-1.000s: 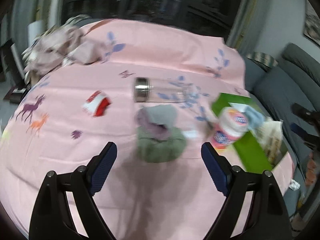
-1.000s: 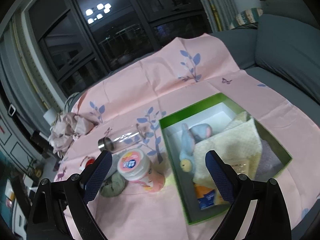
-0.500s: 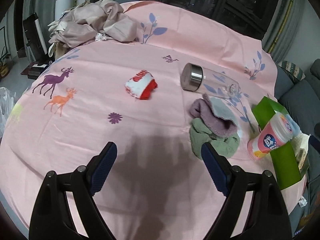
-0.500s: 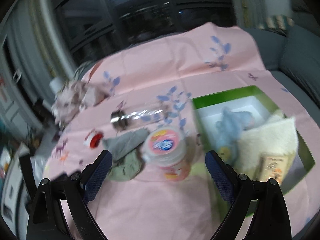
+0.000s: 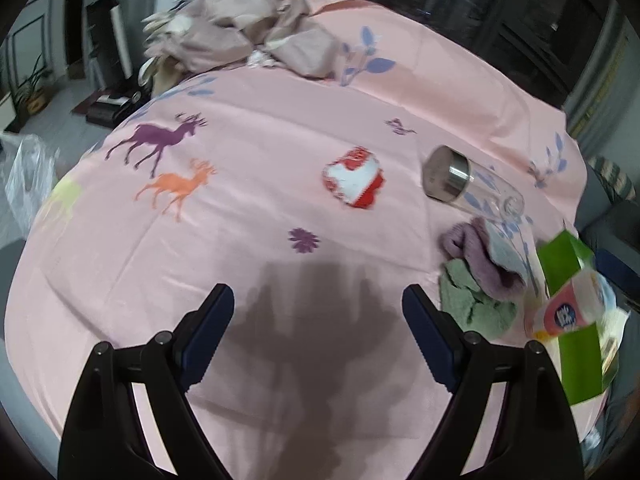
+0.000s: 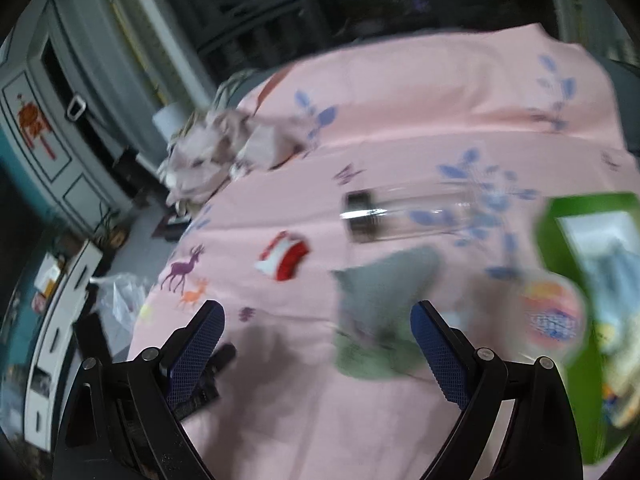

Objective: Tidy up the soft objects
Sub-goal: 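Move the right gripper to the red-and-white knit pouch on the table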

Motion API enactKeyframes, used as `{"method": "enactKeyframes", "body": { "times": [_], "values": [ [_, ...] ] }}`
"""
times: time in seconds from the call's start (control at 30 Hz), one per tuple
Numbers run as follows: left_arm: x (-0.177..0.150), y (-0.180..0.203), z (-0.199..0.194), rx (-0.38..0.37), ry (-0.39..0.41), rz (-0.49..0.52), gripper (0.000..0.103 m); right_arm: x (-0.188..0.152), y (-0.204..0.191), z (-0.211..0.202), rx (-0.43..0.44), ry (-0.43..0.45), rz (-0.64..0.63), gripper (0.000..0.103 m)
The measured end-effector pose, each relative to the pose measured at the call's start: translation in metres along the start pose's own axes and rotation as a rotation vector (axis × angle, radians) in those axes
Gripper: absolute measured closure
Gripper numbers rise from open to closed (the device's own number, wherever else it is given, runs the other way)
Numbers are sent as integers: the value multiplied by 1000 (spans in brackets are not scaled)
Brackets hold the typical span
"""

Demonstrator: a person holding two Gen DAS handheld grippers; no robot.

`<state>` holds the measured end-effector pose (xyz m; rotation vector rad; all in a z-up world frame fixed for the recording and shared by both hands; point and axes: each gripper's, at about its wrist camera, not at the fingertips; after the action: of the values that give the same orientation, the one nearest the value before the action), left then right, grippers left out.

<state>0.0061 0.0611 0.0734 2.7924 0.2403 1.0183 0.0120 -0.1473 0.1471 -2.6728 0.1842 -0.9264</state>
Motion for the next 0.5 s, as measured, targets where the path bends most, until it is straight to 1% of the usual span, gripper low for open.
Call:
{"method": "enactKeyframes", "body": {
  "times": [0.07,0.1,0.13,0.17,0.23,0.27,0.3,0.33,0.43,0.47,0.5],
  "values": [
    [2,-6,-1,16,2,-17,17,9,-16,32,5,-66,1,8],
    [2,-9,-1,26,3,-23,17,14,-24,51,19,-99,11,11],
    [3,-11,-2,35,5,-30,17,17,-28,63,26,-117,16,17],
    [4,-14,-2,50,3,-41,18,22,-34,82,27,-143,20,20],
    [4,-18,-4,118,14,-62,18,30,-42,114,0,-189,33,28],
    [5,-21,-7,157,36,-68,18,34,-46,134,-20,-212,47,29],
    [5,-22,-8,170,44,-68,18,35,-47,145,-26,-225,53,29],
    [6,-24,-8,167,43,-70,19,36,-49,159,-31,-242,63,29],
    [6,-31,-8,121,24,-97,19,35,-49,196,-40,-300,114,30],
    [7,-31,-9,110,25,-101,19,34,-48,208,-43,-316,124,31],
    [7,-31,-10,117,29,-105,19,34,-47,212,-48,-325,123,38]
  ]
}}
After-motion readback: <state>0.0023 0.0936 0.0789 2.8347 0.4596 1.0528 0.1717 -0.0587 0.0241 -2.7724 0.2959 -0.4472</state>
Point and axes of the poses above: each gripper's, at about its wrist camera, not at the fingertips, and z roughly the way its jaws point, y to its right, x to its top, and after that the axes turned 5 degrees about z, right-handed
